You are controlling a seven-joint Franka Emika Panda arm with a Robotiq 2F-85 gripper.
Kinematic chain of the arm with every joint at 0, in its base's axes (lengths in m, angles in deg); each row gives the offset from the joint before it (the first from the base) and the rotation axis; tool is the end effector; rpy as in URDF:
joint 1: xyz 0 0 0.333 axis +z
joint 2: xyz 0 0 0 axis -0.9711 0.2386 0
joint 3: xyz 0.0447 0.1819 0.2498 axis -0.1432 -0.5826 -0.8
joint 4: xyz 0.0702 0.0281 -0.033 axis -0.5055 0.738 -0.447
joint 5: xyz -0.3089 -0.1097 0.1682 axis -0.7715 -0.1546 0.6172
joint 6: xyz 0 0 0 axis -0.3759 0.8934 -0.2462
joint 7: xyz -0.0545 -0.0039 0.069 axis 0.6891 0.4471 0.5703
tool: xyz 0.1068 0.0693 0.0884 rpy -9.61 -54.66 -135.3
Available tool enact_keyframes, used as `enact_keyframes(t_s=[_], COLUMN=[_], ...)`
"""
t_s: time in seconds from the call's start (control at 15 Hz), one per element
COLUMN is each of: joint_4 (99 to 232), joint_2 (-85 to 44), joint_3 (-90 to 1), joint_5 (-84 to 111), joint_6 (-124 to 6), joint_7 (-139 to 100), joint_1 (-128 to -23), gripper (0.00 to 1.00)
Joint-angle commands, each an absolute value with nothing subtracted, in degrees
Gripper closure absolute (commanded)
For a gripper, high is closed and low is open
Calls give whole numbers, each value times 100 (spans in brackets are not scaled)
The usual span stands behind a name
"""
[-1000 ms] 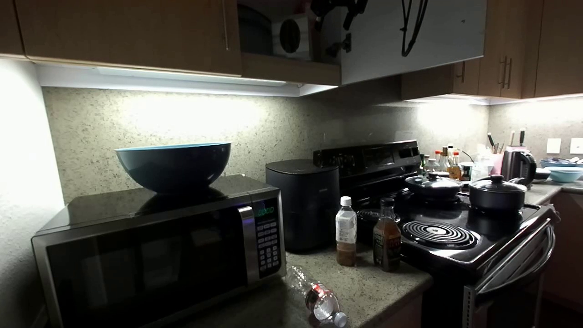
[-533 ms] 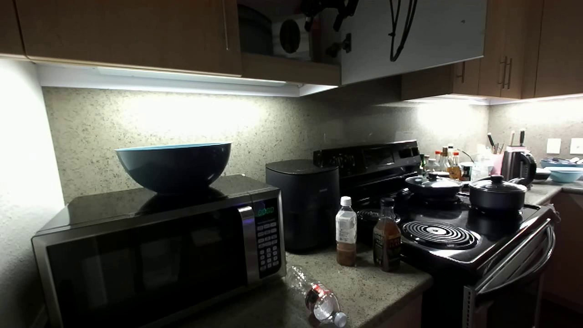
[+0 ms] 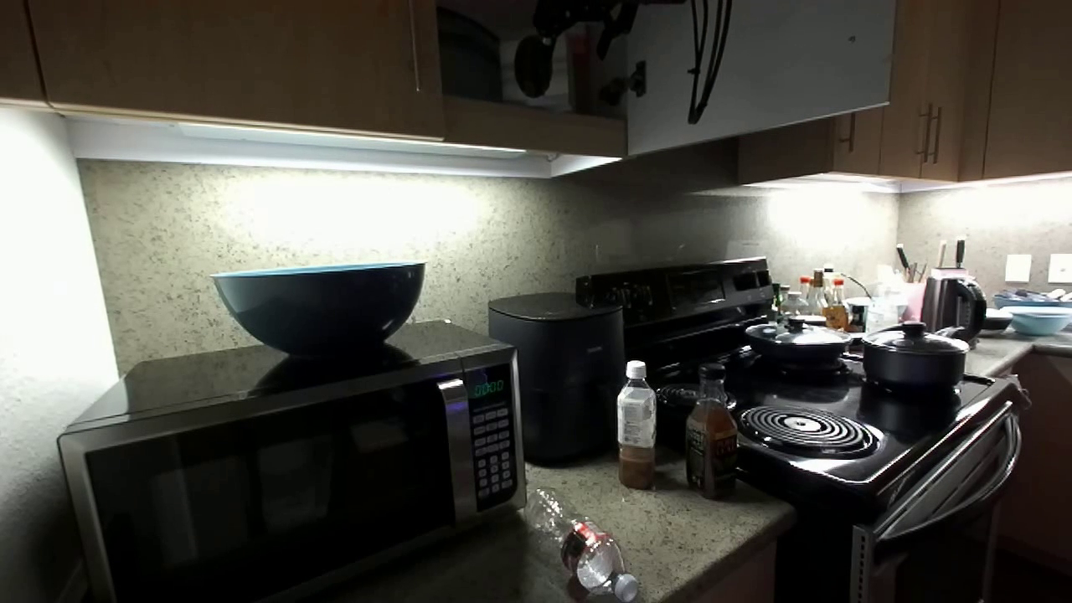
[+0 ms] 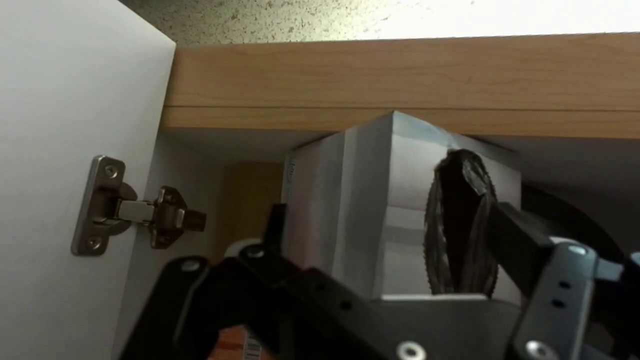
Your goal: Remove the tissue box from the open upper cabinet
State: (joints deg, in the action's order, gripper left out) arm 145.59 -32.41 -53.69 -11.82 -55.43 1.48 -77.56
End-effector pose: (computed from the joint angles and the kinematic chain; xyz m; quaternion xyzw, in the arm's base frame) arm 0.6142 0.0131 0.7852 0.8607 -0.1050 0.4853 0.1121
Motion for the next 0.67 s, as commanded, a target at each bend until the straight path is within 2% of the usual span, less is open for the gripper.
enact_keyframes(t_s=[0.0,0.53,0.6], joint_4=[14539,14050,13959], joint_2=[-3171,-2555,-2474], joint_3=[-5371,-5332,-5323], joint_5=[-1229,-1393,-1433], joint_6=[-5645,-5659,-5654], joint_7=[129,88,98], joint_1=[-7752,-7736,-7731], gripper=[0,0,5])
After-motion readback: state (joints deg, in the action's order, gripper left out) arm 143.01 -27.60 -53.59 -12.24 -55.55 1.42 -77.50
